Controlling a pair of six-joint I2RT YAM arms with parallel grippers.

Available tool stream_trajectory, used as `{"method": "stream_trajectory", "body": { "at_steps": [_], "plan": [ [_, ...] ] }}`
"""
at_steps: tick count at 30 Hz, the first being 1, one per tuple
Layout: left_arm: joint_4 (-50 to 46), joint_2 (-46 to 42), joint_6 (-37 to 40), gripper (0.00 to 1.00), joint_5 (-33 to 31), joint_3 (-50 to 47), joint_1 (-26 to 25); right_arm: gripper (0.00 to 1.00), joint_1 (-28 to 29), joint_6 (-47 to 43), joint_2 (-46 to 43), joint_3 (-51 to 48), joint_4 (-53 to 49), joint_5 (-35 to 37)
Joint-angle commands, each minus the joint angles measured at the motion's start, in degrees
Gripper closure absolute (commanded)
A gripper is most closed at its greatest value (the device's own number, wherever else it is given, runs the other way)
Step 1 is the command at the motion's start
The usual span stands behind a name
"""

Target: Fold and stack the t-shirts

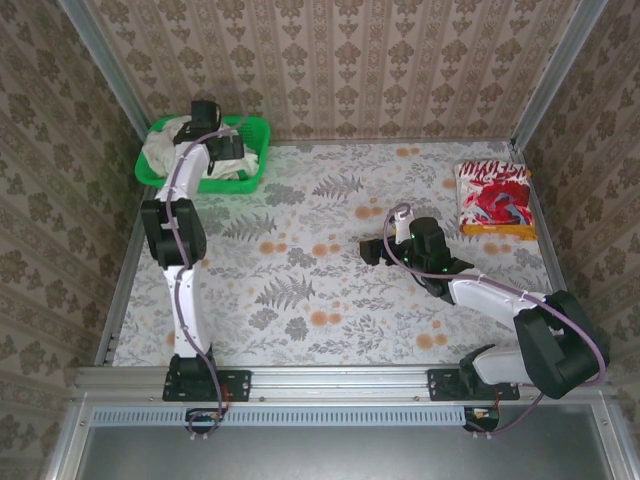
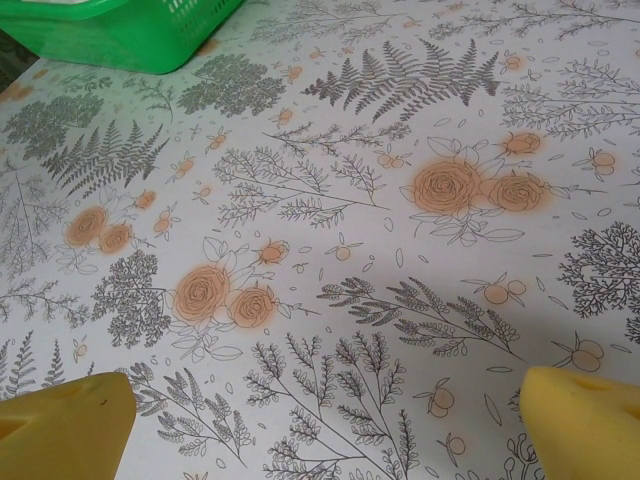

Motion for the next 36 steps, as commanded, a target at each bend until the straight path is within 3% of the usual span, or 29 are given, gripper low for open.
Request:
{"method": "stream_trajectory", "body": {
  "at_steps": [1,2,4,9,12,21,25,36],
  "plan": [
    [-6.51,4.19,-2.2,0.0,0.94,7.27,-0.25,0.0,0.45,0.87,-0.41,0.17,1.19,1.22],
    [-7.36,5.55,-2.29,0.05,1.23,9.0,-0.22,0.0,0.45,0.87,-0.4,0.18,1.05,1.27],
    [-7.92,6.68,-2.7,0.27,1.82,10.97,-0.25,0.0,0.49,0.83,-0.18,0.36,1.04,1.2],
    [-6.91,5.95,-2.99,1.0,3.12,10.8,-0.2,0.0,0.62,0.87,0.1,0.88,0.88,1.18],
    [-5.11,2.63,-2.51,1.0,3.43,8.0,-0.36,0.0,0.7,0.83,0.01,1.25,0.6,1.18],
    [9.86,-18.45,1.77,1.0,3.04,-7.95,-2.55,0.0,1.0,1.28,-0.38,2.03,0.33,1.11],
    [9.05,-22.37,6.36,1.0,4.46,-3.75,-4.28,0.0,1.23,2.14,0.38,2.89,0.34,0.37],
    [5.0,-27.16,9.41,1.0,6.7,10.83,-8.59,0.0,3.15,3.29,0.58,2.17,1.92,0.45]
  ]
}}
